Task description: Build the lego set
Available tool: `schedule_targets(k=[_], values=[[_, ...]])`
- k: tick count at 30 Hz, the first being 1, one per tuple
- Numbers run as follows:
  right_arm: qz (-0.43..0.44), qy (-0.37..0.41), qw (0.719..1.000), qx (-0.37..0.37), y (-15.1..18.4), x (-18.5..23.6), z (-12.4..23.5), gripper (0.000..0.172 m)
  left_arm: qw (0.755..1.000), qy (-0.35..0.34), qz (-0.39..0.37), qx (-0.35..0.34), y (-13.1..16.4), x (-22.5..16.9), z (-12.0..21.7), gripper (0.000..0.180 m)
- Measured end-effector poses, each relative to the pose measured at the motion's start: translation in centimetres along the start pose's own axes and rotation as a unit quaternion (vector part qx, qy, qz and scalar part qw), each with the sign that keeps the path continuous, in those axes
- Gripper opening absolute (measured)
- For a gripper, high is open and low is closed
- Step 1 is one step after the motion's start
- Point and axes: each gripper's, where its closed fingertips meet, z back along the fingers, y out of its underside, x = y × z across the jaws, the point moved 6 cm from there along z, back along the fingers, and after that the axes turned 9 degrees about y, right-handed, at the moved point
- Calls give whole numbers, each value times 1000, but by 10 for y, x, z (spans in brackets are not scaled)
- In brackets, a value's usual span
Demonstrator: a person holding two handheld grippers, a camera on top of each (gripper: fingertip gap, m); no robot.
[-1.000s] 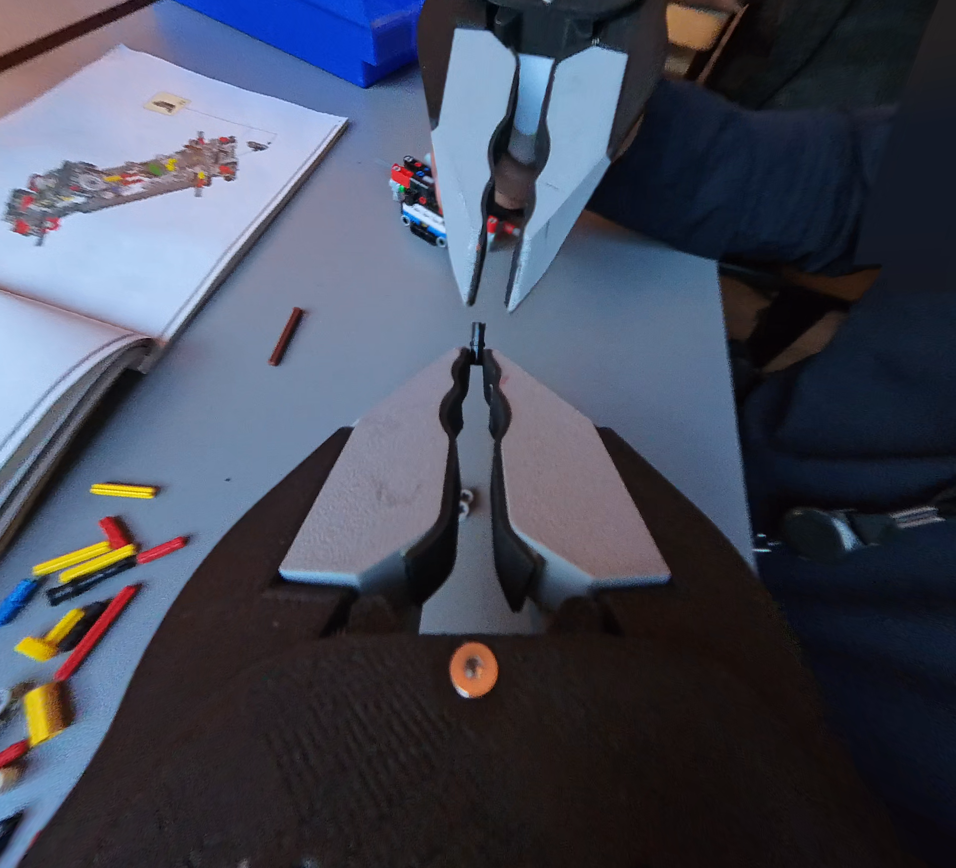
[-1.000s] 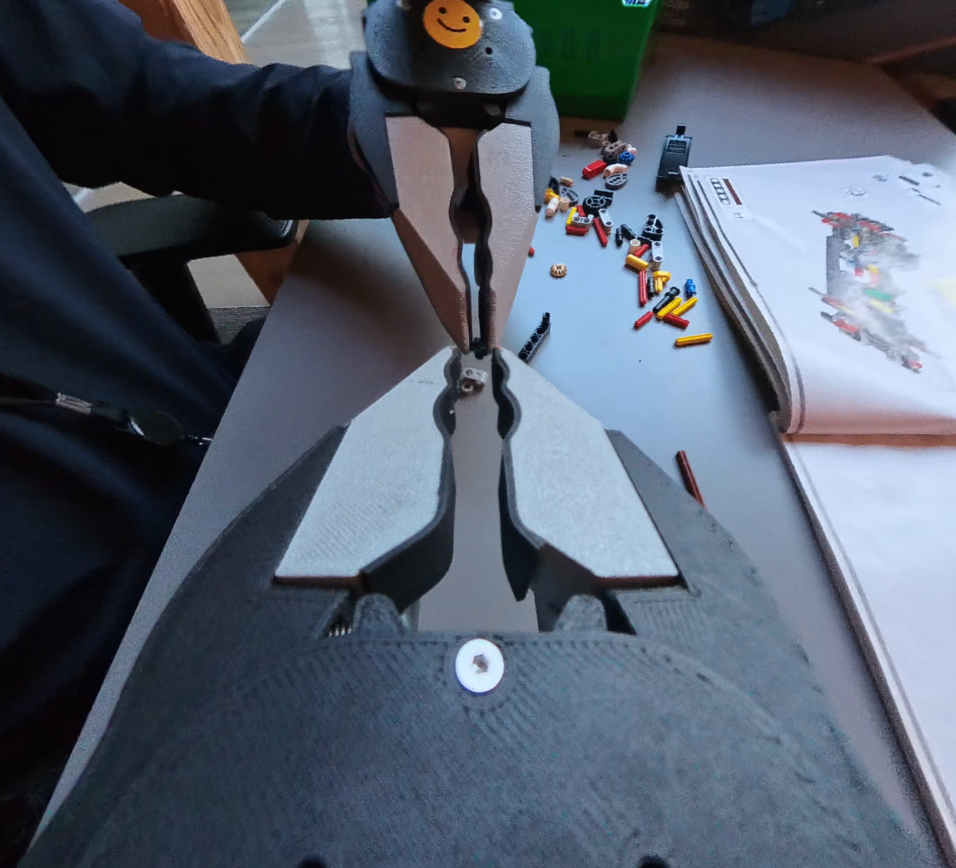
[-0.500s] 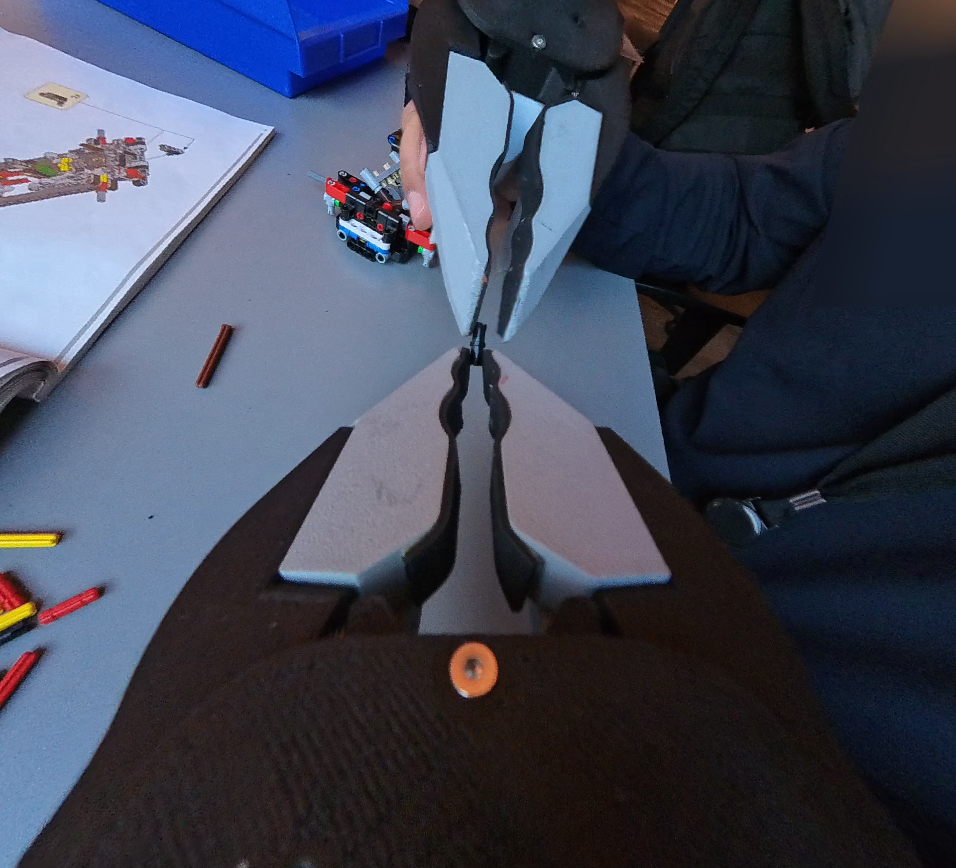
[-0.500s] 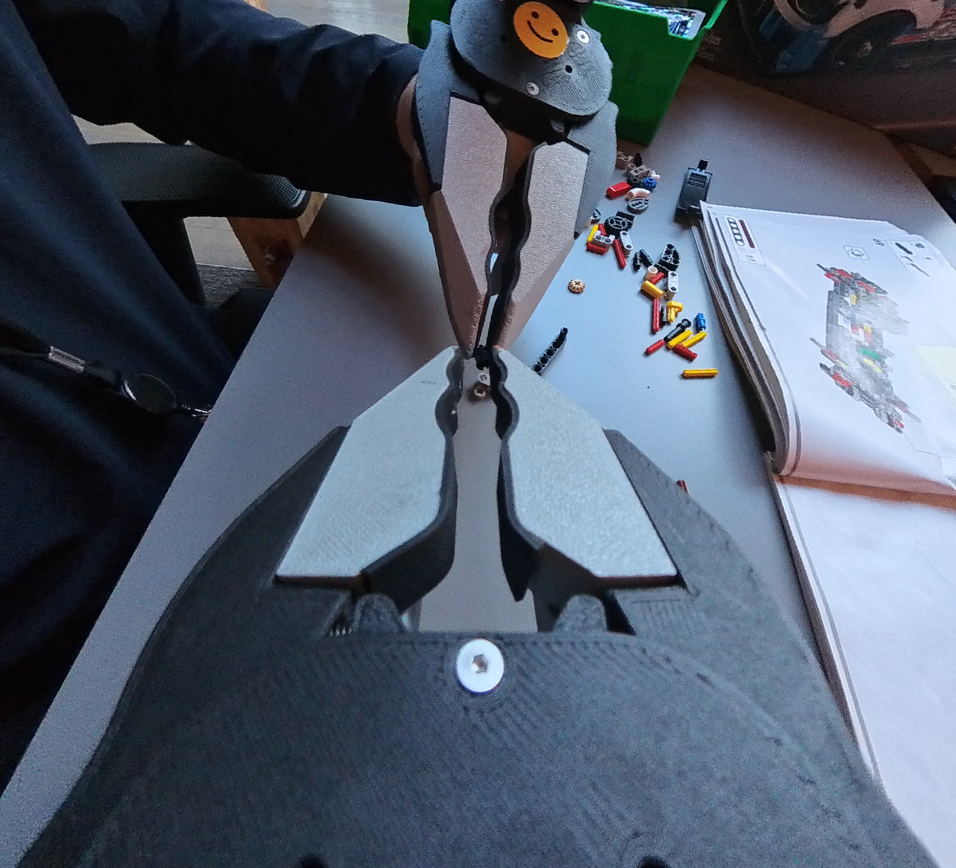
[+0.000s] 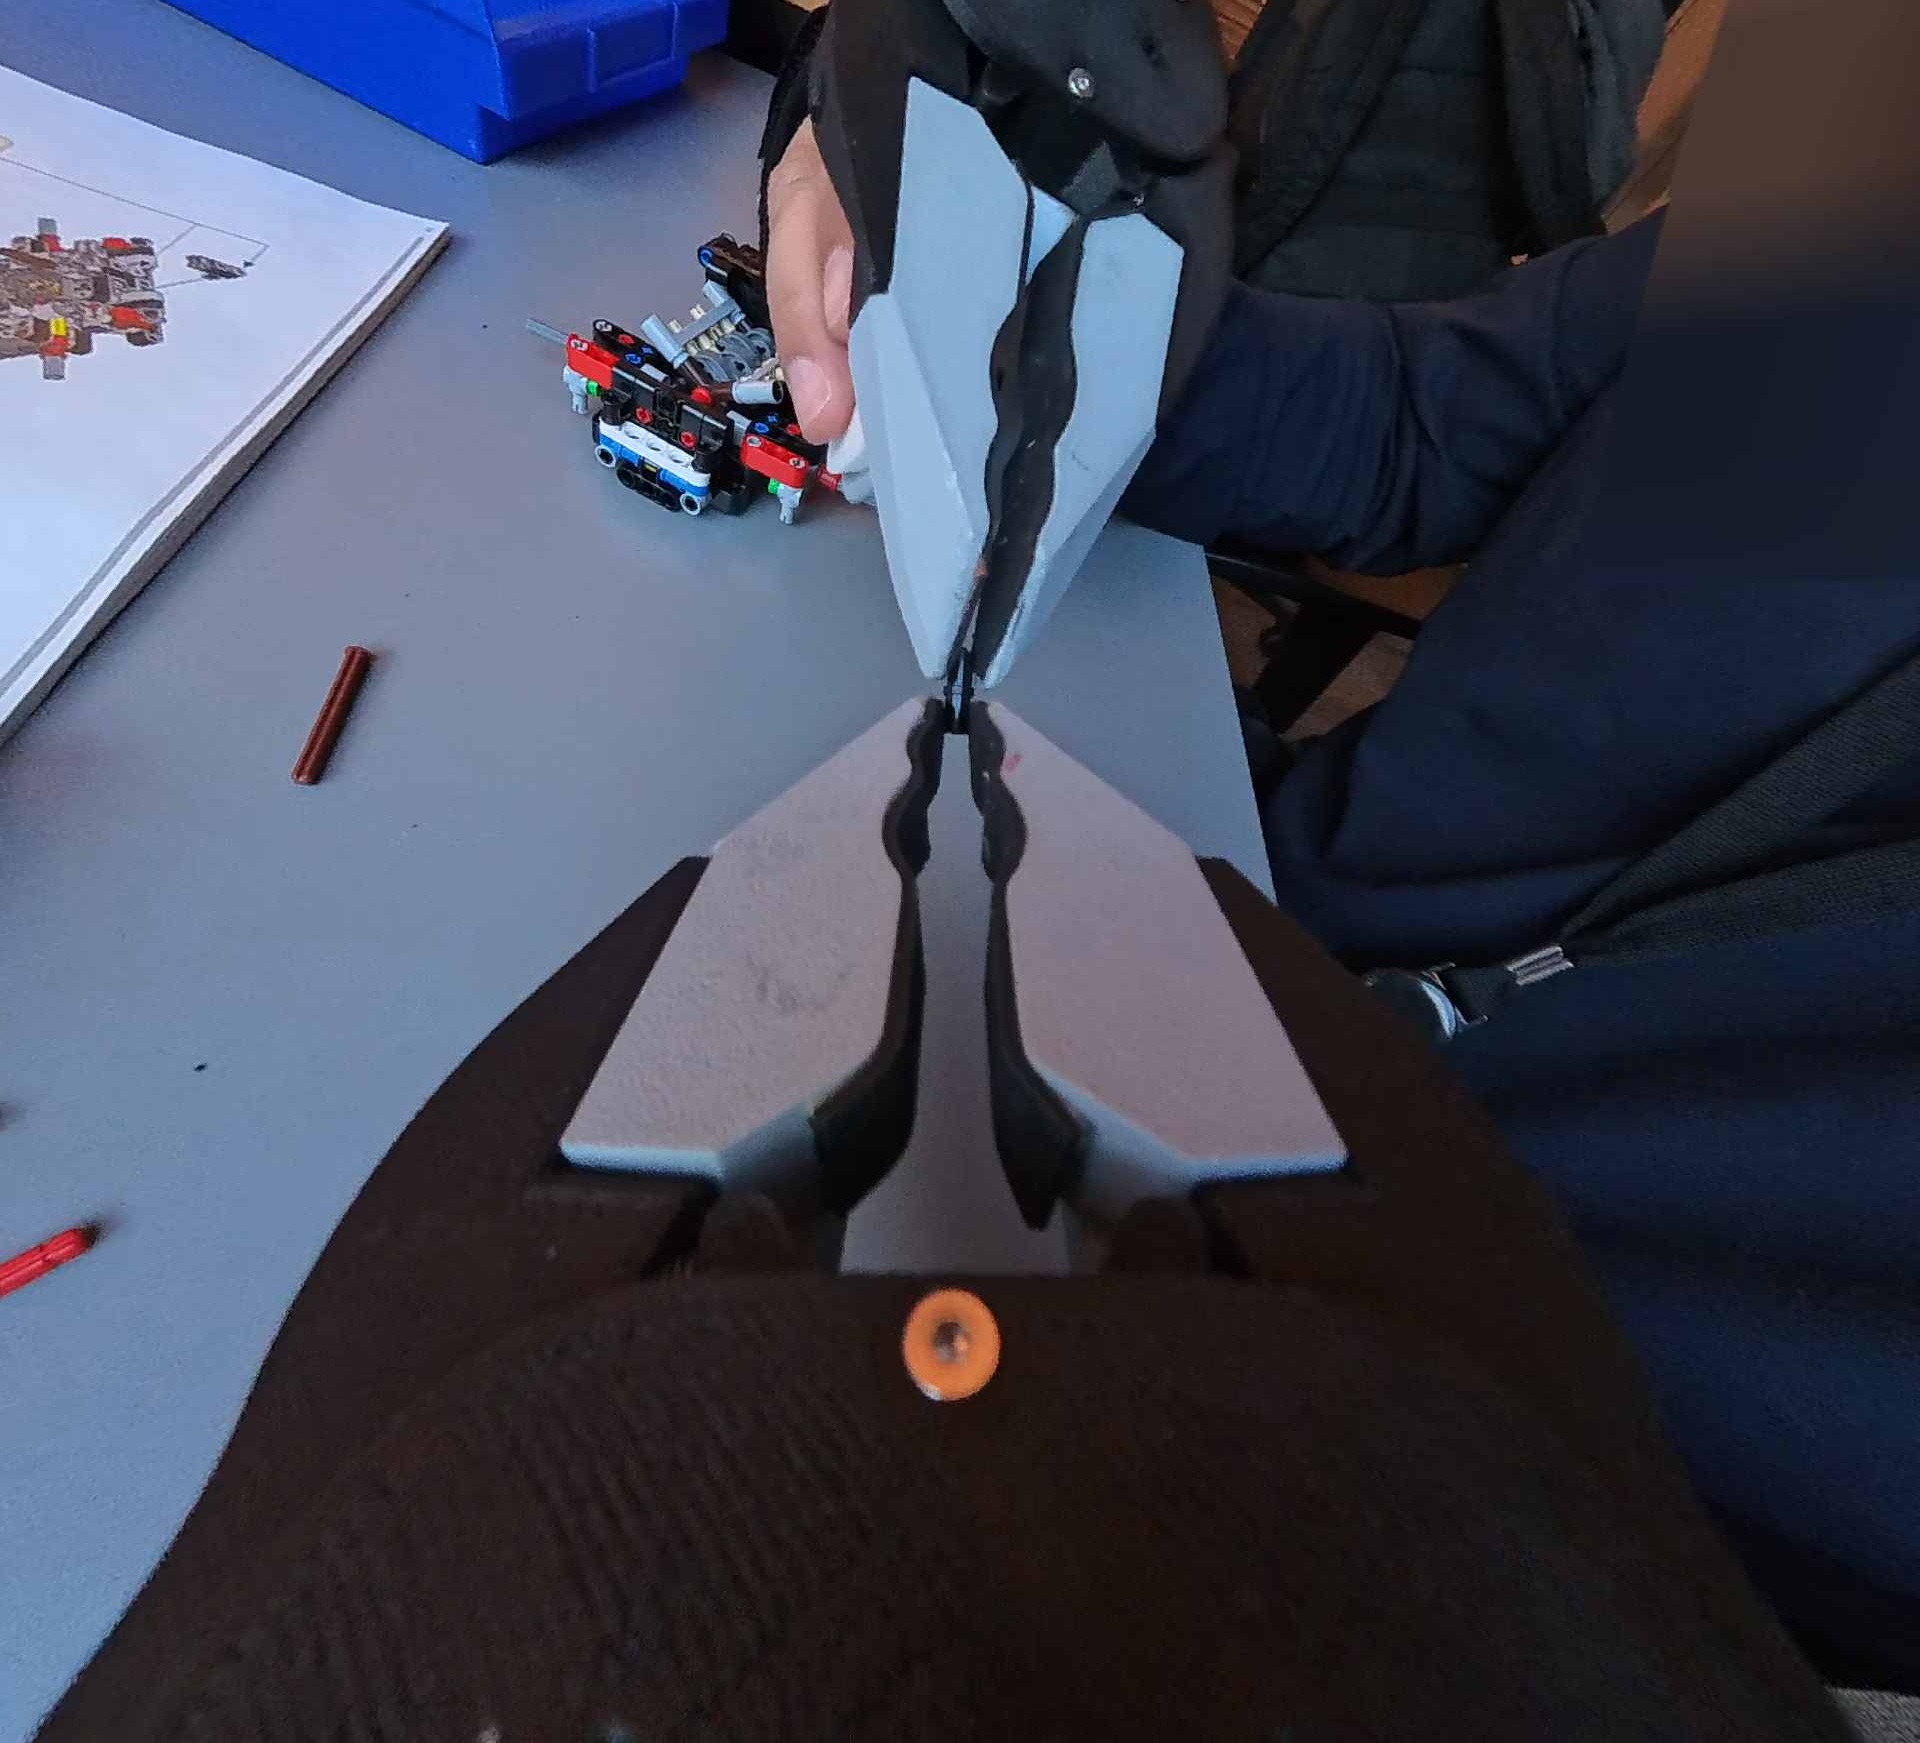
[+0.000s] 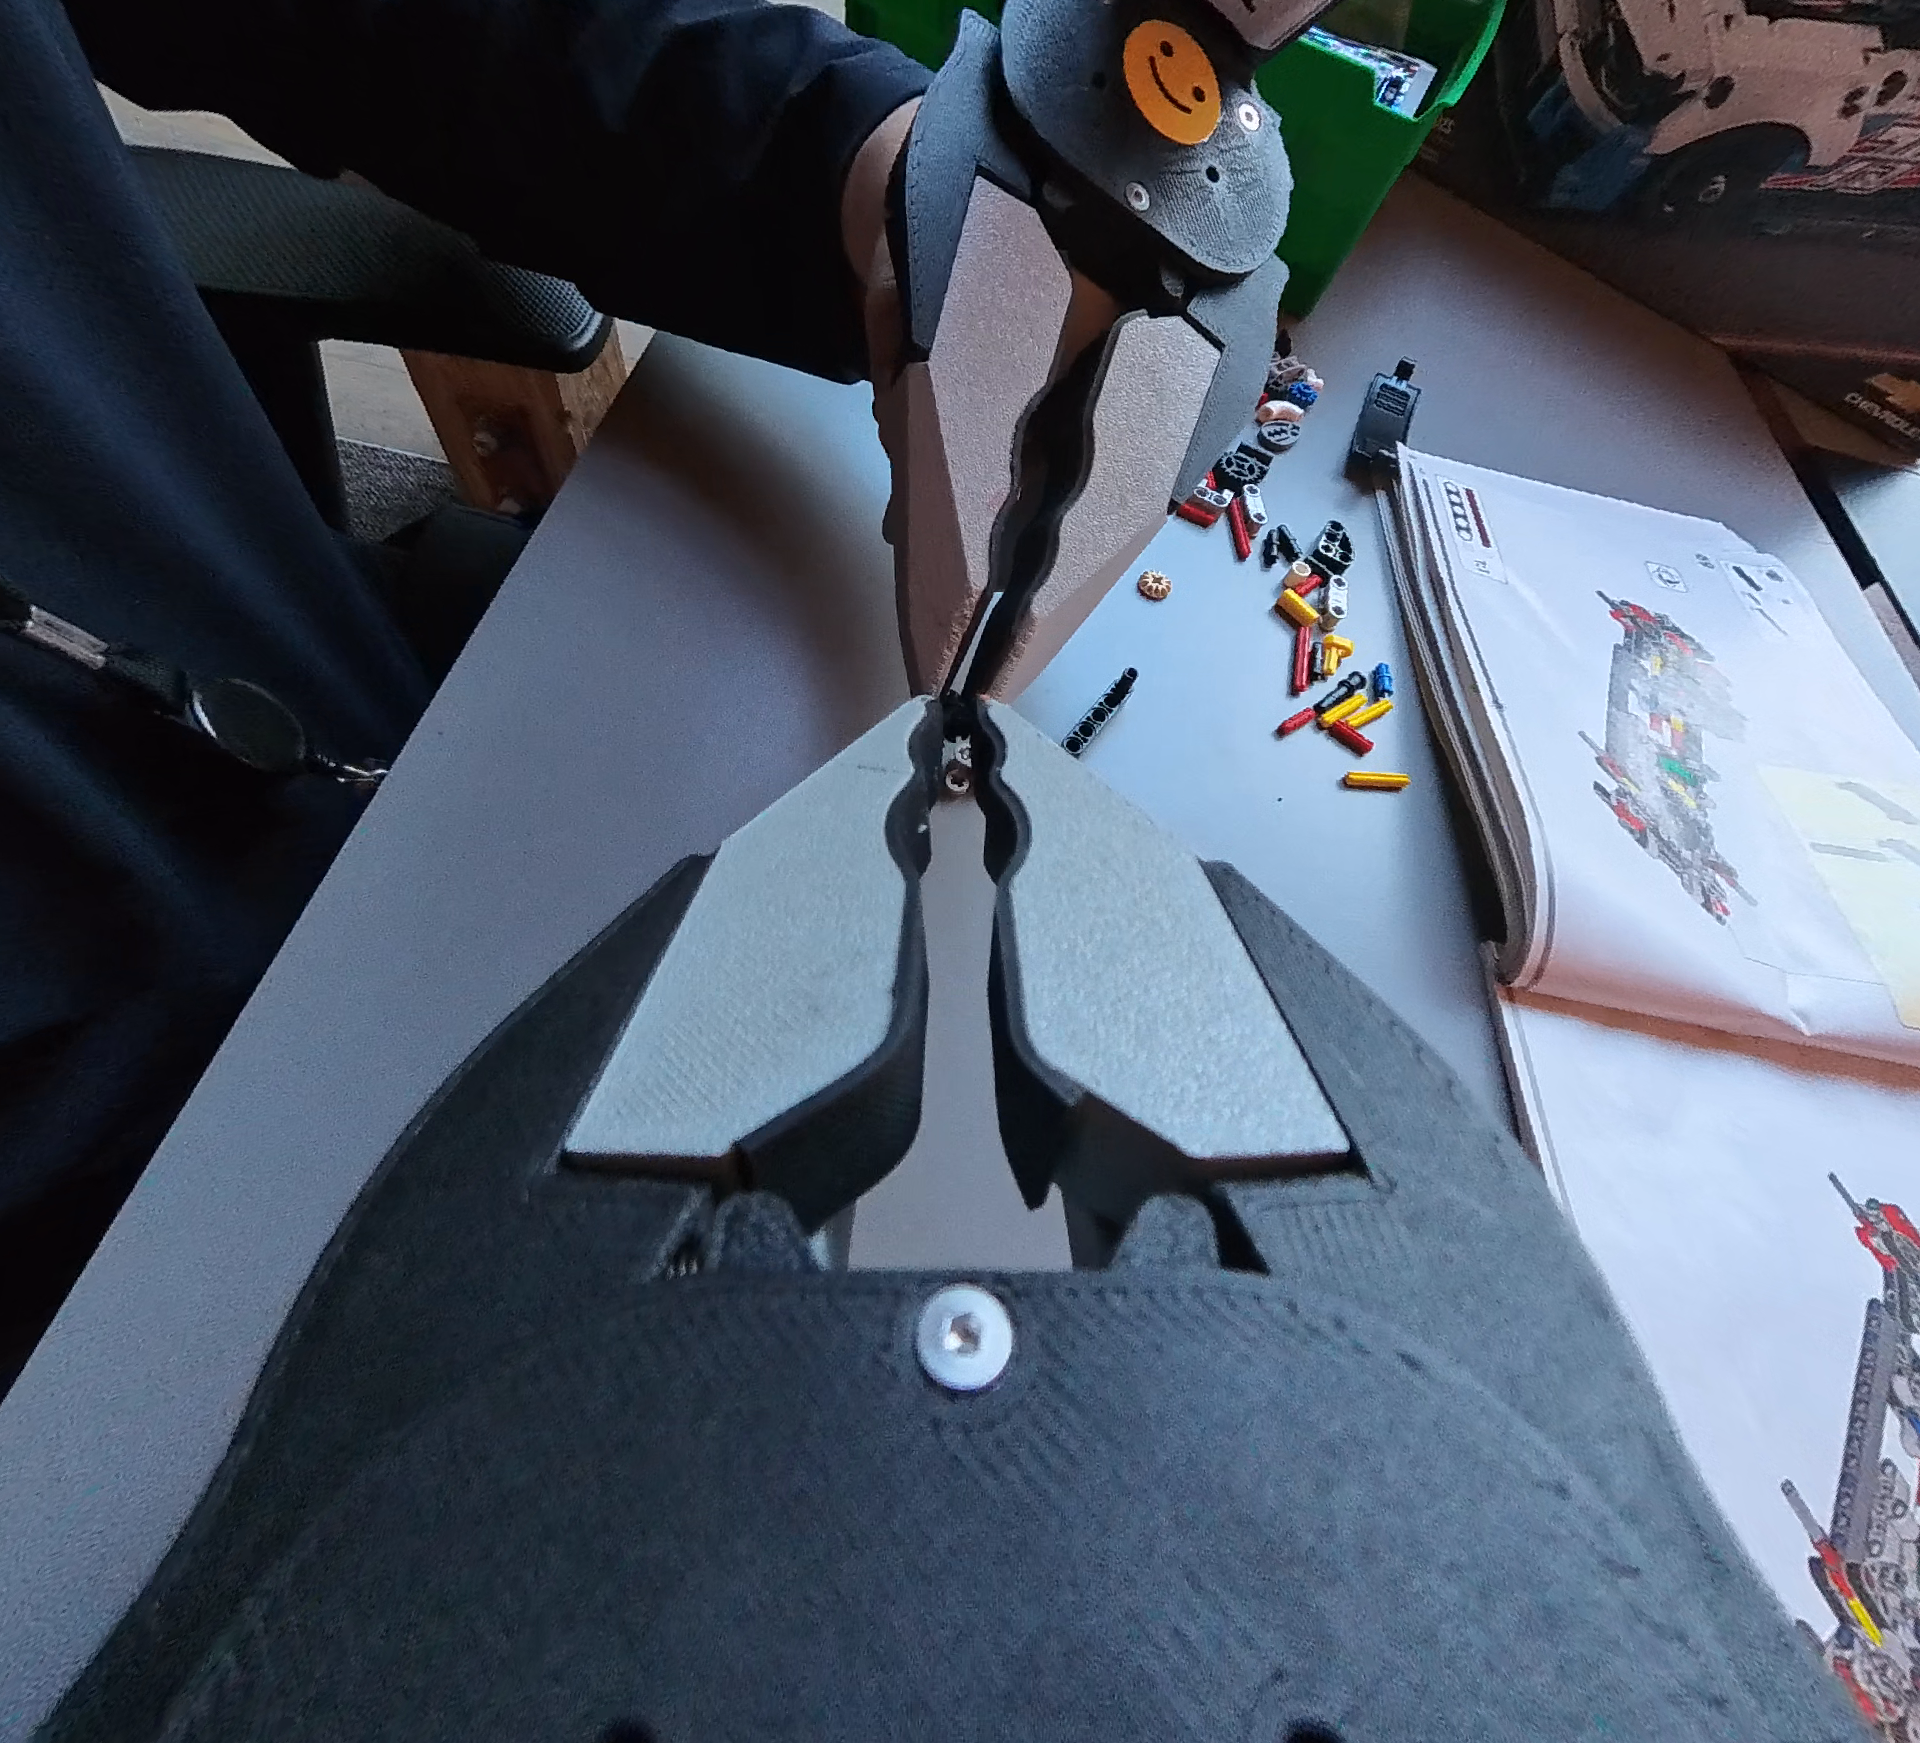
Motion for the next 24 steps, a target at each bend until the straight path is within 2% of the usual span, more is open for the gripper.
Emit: schedule_targets(k=[5, 7, 10, 13, 18, 22, 24], values=[[-3, 21, 1000, 4, -1, -3, -2, 1, 1000, -3, 22, -17, -1, 3, 4, 3], [-32, 22, 999, 10, 2, -8, -3, 1, 999, -12, 28, -15, -2, 5, 11, 12], [-81, 18, 996, 23, 8, -15, -3, 1, 995, -93, -2, 45, 6, 16, 32, 22], [-116, 21, 992, 53, 17, -20, -7, 2, 976, -167, -44, 131, 24, 29, 50, 29], [-154, 26, 983, 98, 30, -24, -17, 2, 960, -181, -50, 206, 52, 50, 56, 31], [-162, 28, 981, 105, 35, -22, -18, 2, 956, -172, -52, 234, 63, 57, 48, 27], [-164, 31, 980, 104, 37, -22, -16, 2, 959, -165, -49, 226, 62, 56, 43, 22]])
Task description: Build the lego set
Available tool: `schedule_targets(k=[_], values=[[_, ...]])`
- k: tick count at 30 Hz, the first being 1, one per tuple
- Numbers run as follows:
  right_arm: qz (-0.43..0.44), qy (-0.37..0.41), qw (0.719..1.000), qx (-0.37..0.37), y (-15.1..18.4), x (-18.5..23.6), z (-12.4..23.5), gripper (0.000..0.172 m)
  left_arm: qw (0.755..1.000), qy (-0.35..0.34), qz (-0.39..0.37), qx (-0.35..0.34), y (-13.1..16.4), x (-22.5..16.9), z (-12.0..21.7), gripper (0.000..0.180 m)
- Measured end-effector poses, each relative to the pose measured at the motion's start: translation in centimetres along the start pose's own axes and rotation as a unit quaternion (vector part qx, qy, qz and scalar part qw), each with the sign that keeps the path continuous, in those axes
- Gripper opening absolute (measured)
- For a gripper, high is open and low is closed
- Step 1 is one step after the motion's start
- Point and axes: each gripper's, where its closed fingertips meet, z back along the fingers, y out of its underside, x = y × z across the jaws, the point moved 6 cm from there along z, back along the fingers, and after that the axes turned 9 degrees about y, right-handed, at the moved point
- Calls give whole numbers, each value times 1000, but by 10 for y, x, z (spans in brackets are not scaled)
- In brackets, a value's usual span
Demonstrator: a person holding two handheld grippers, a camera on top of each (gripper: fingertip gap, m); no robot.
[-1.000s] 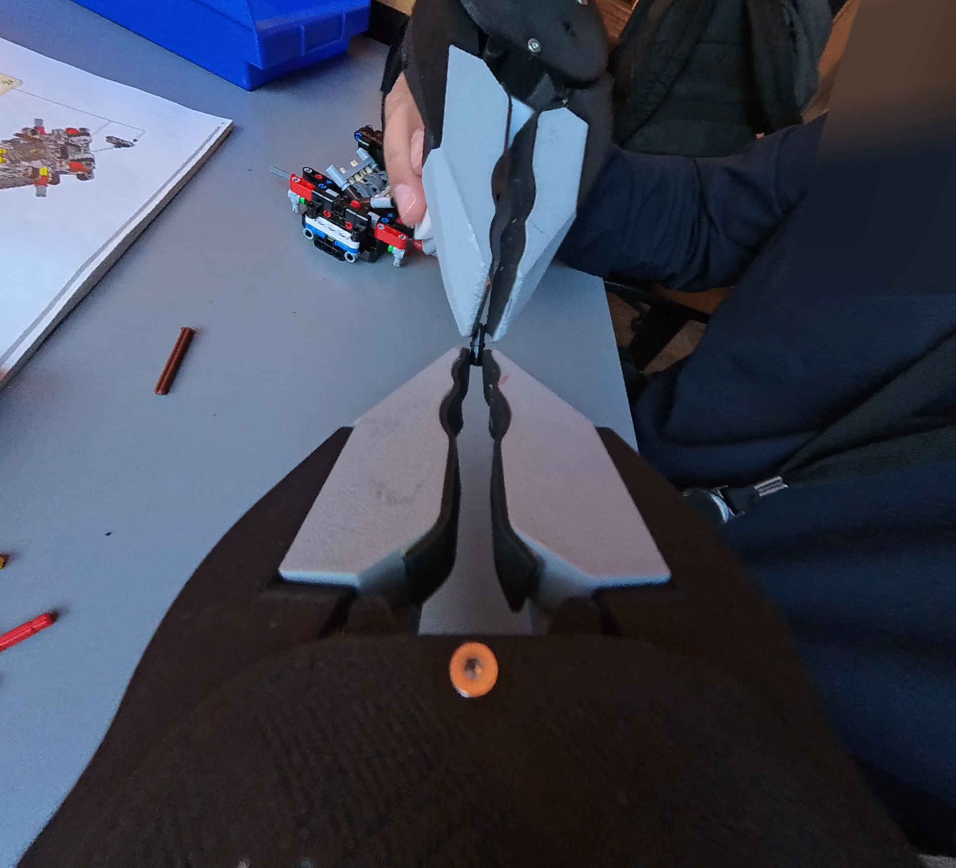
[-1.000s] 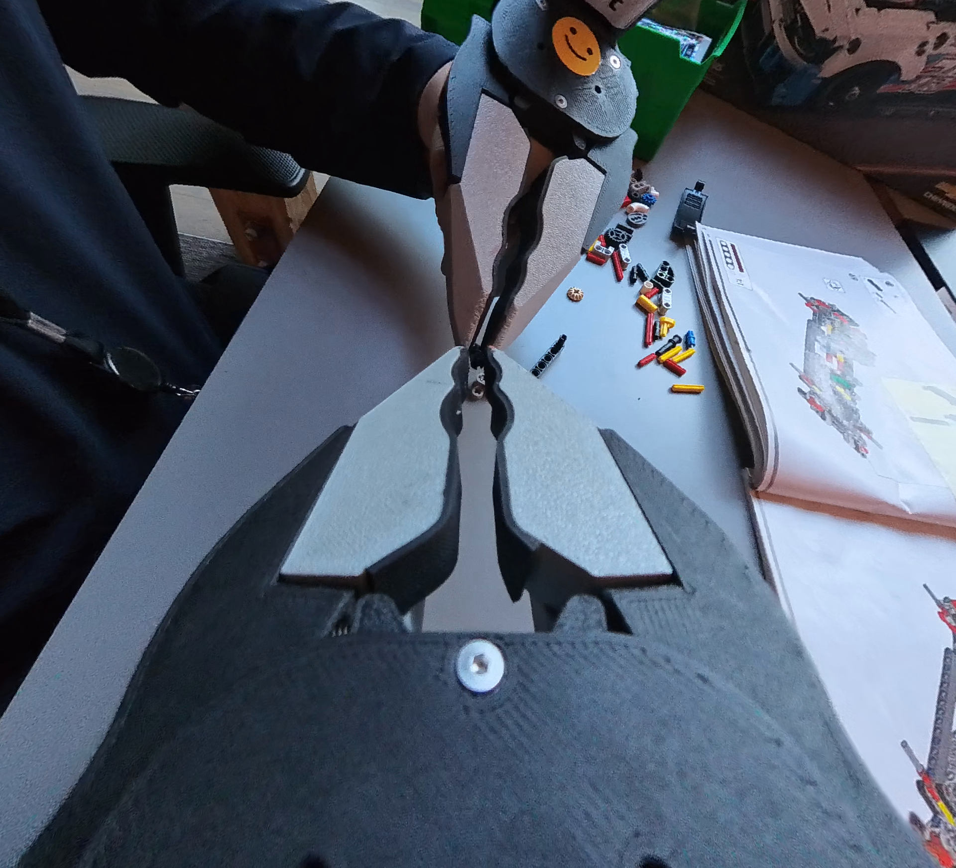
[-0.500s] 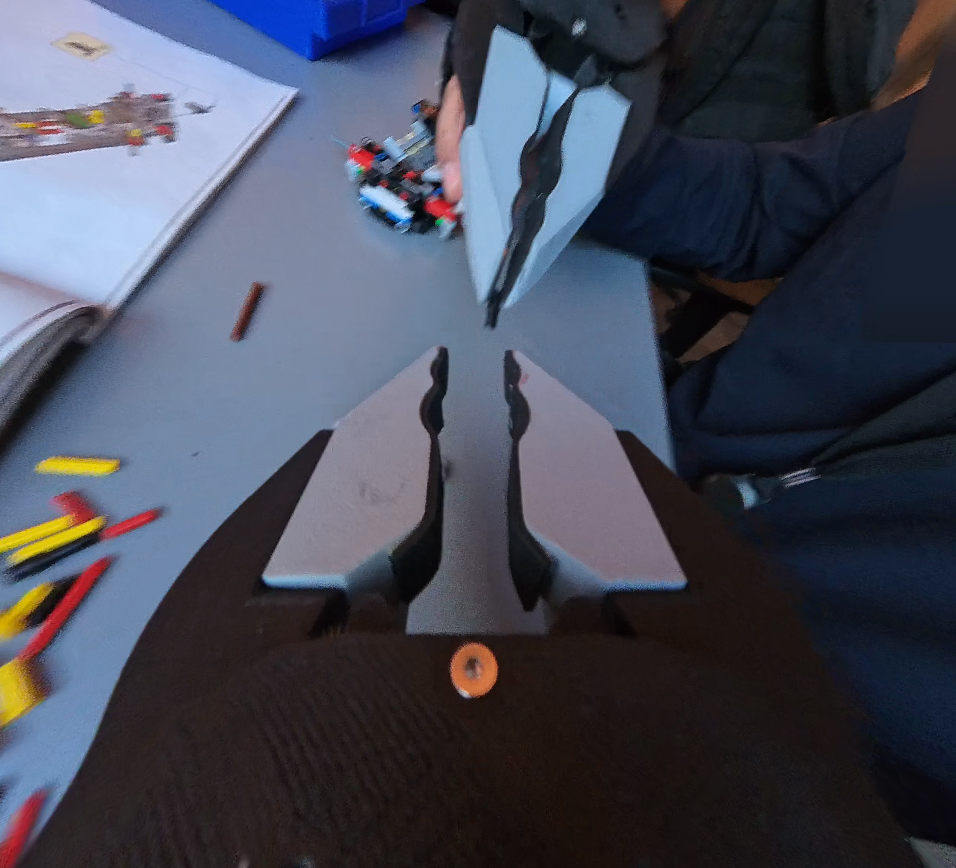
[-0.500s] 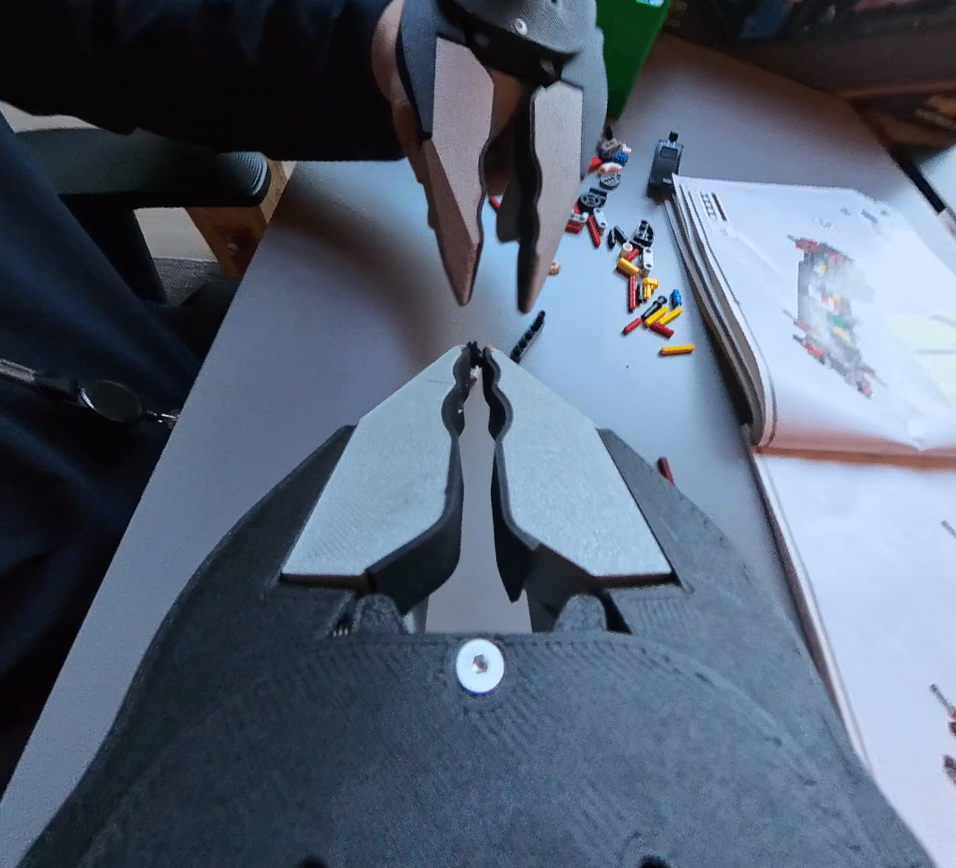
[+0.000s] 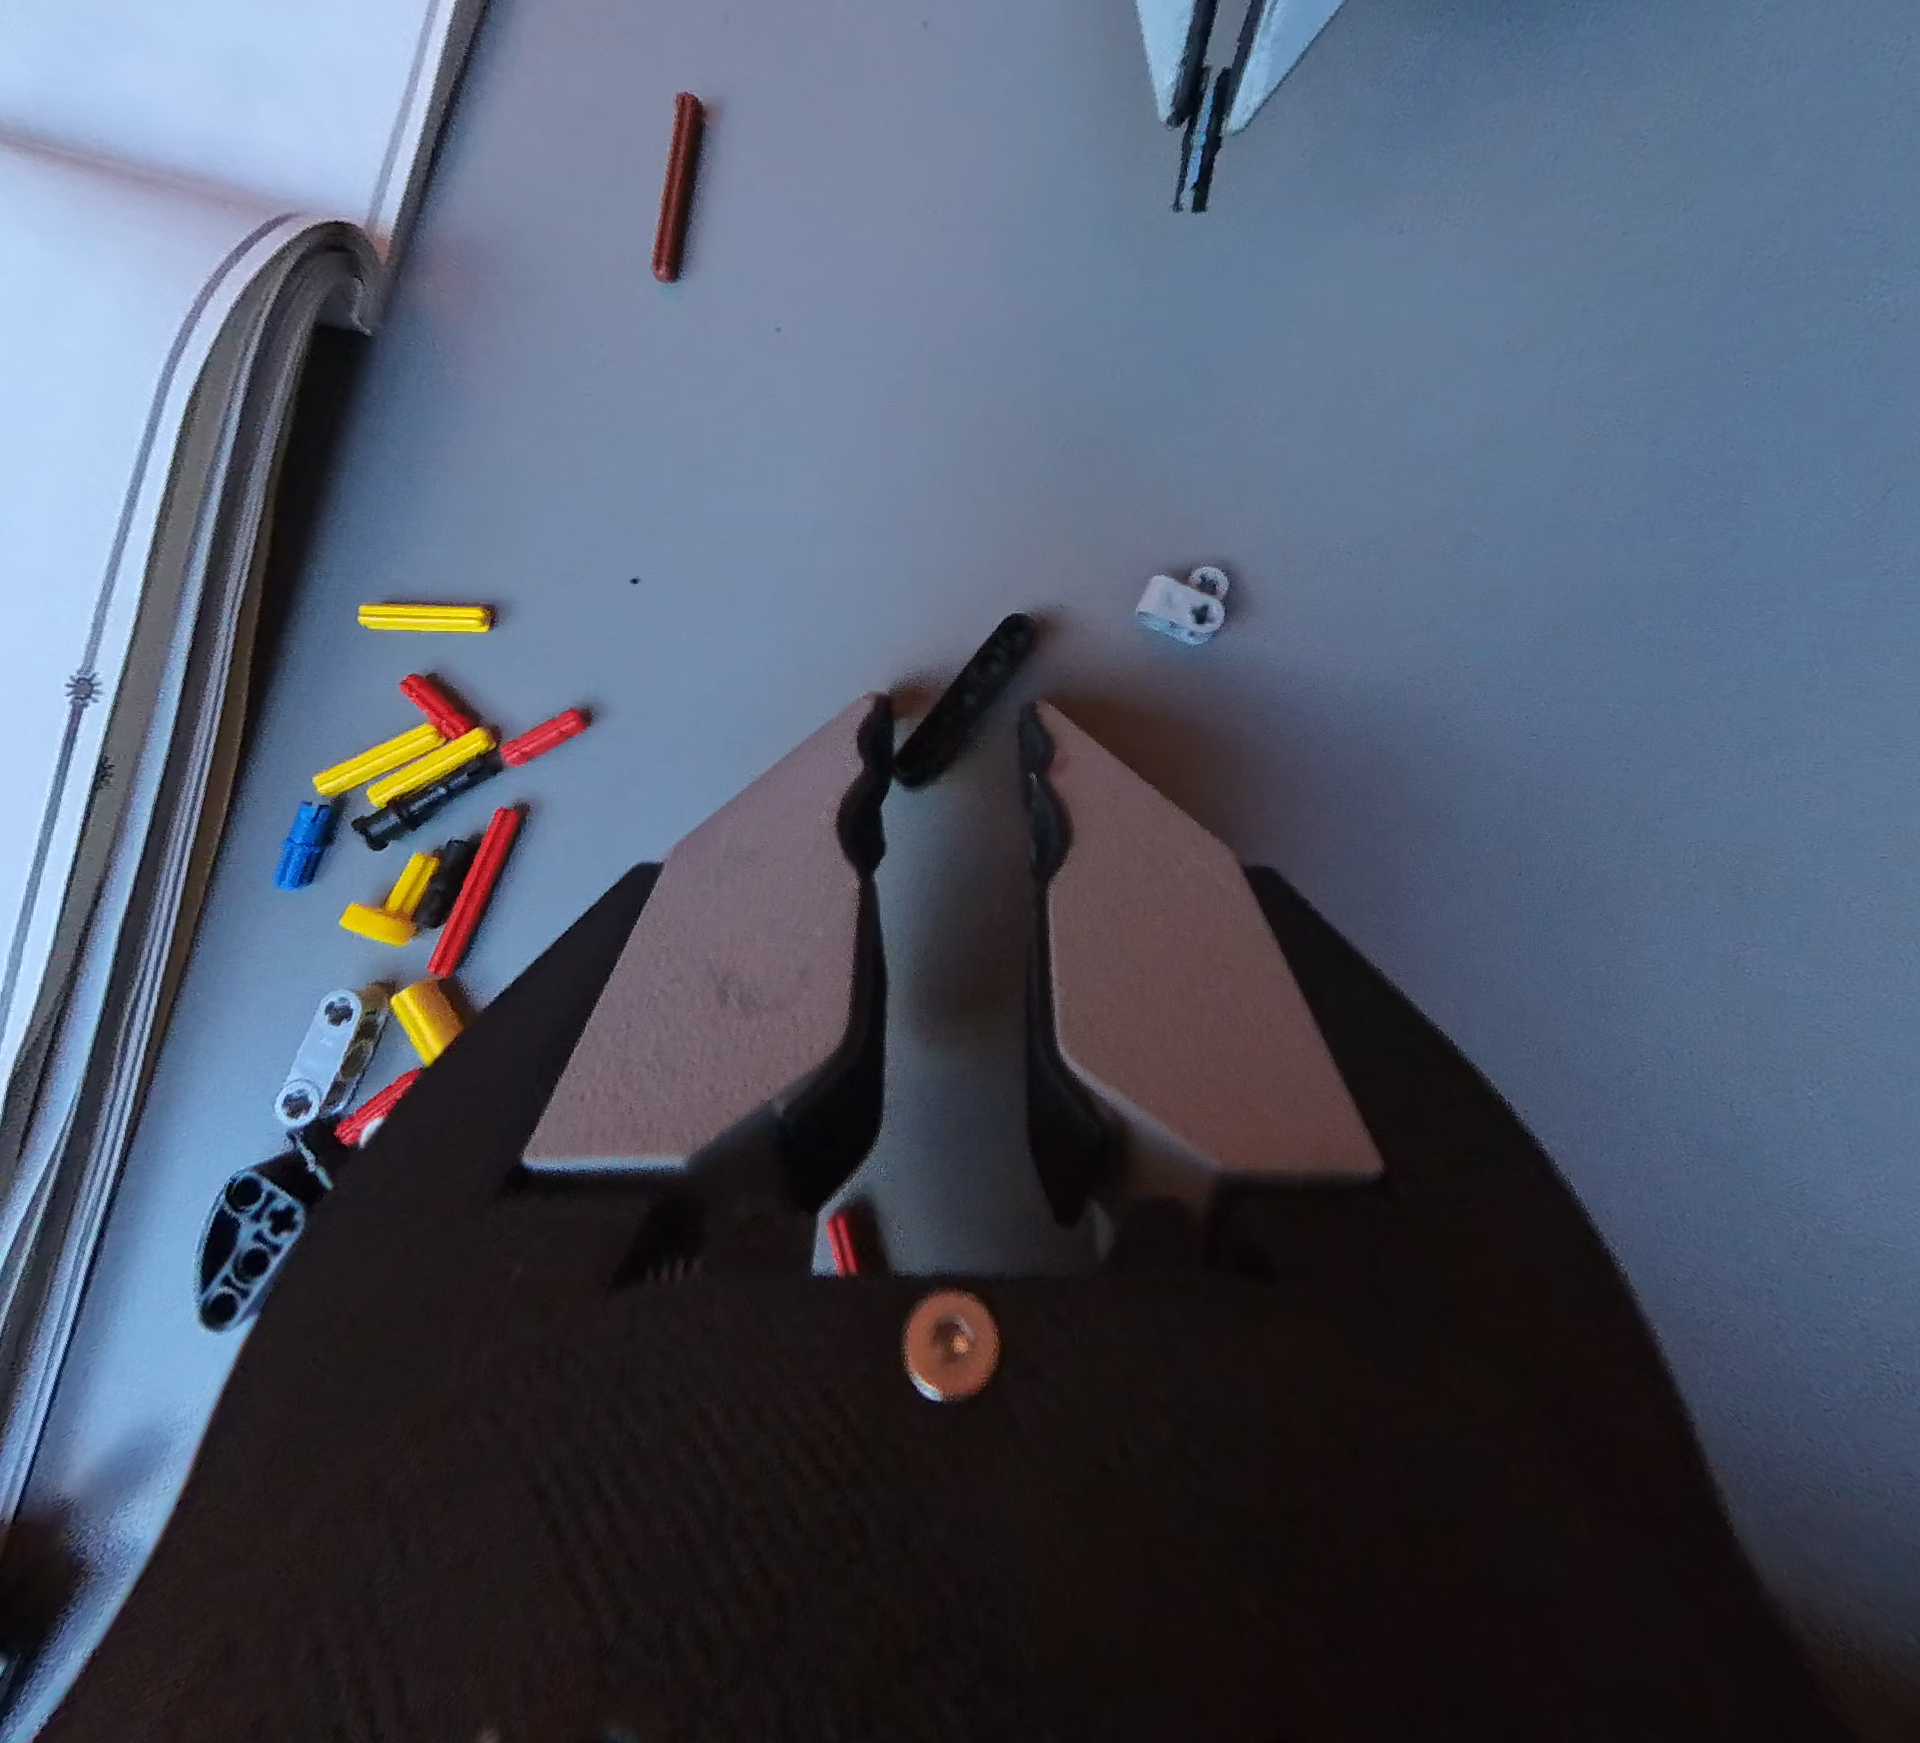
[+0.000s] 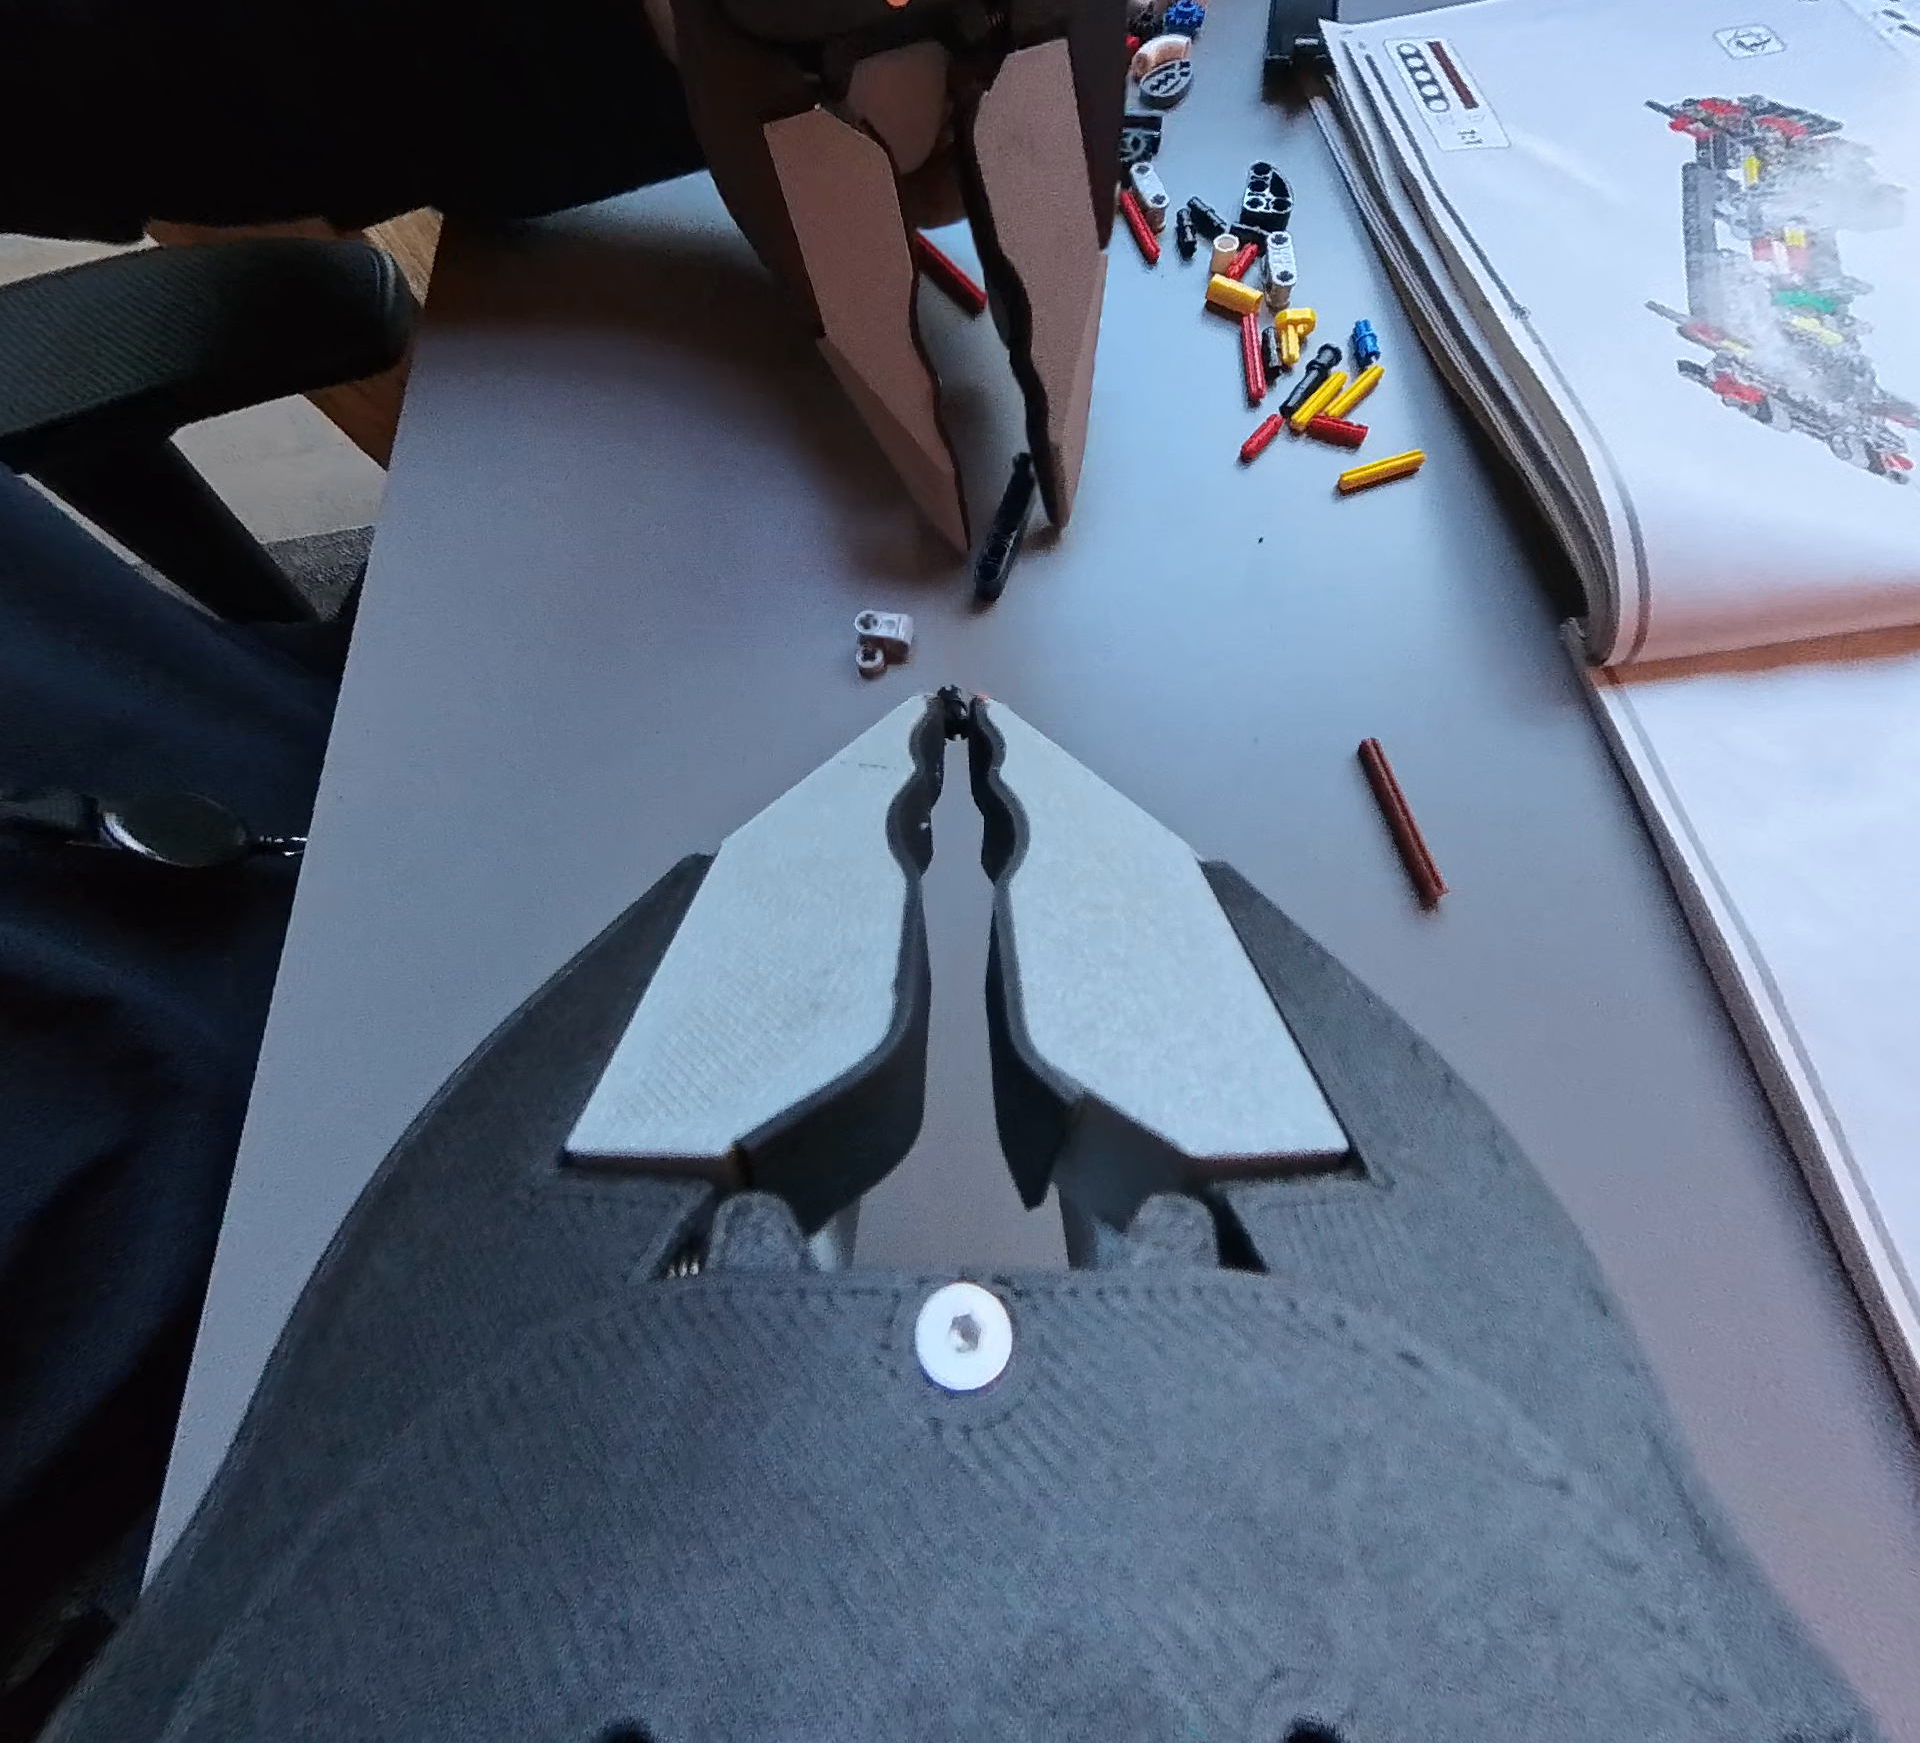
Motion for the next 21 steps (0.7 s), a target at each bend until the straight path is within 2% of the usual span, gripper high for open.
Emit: schedule_targets(k=[9, 13, 17, 21], values=[[-12, 3, 1000, 1, 3, -3, 4, 2, 999, 14, 42, -12, -1, -23, -4, 23], [-14, 4, 1000, 0, 1, 0, 3, 2, 999, -7, 50, -18, 1, -24, 0, 26], [-31, -4, 999, -9, -4, 3, 2, 2, 996, -46, 48, -56, -15, -26, 13, 25], [-56, -34, 997, -31, -9, 8, 0, 1, 995, -75, 0, -71, -39, -40, 12, 23]])
